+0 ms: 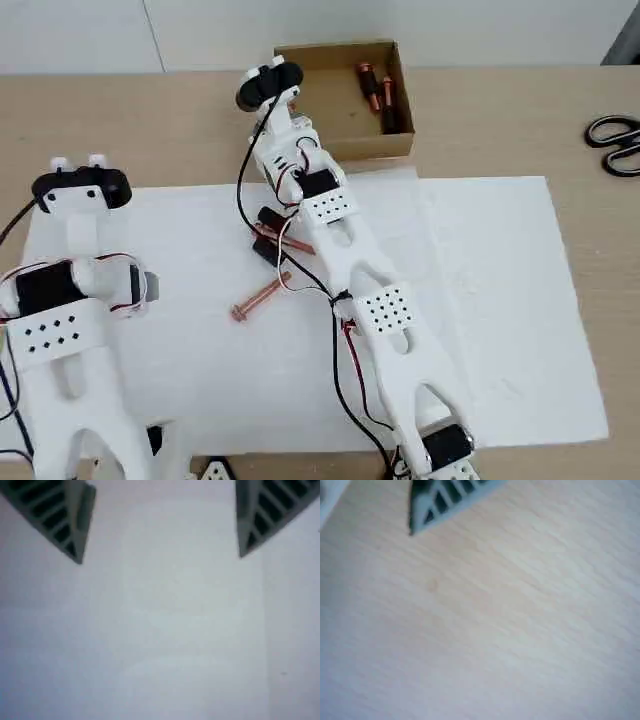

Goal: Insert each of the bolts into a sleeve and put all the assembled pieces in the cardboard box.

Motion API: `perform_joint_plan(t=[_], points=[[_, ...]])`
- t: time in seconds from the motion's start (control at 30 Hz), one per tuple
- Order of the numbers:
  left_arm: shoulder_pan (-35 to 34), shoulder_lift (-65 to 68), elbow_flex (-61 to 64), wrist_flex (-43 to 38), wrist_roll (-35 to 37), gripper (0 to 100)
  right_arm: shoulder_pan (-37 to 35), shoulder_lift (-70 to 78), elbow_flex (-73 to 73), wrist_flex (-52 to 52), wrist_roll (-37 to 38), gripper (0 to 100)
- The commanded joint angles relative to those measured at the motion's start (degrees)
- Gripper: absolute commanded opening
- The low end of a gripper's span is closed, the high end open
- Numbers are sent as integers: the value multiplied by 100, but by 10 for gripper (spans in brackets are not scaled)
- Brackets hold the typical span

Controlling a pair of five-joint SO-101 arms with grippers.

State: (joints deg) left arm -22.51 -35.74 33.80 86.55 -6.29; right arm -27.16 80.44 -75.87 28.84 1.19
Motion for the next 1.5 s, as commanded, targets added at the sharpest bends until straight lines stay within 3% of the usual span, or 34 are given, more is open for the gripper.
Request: perform_joint_plan(t=[0.0,0.47,0.63,0.87,1.2,1.47], points=[[26,-141,-22,18,-26,191,4,-92,-563,-13,44,166],[26,-141,-22,9,-26,191,259,-110,-1538,268,299,166],[35,-141,-57,-18,-26,191,391,-251,-2057,1138,299,166],[35,-132,-48,-70,-26,191,567,-1763,-2057,2958,273,166],[35,-132,-40,-70,-26,190,875,-3899,-2057,7055,264,166],[9,-132,-31,-44,-9,190,2273,-5103,-2048,7108,264,166]])
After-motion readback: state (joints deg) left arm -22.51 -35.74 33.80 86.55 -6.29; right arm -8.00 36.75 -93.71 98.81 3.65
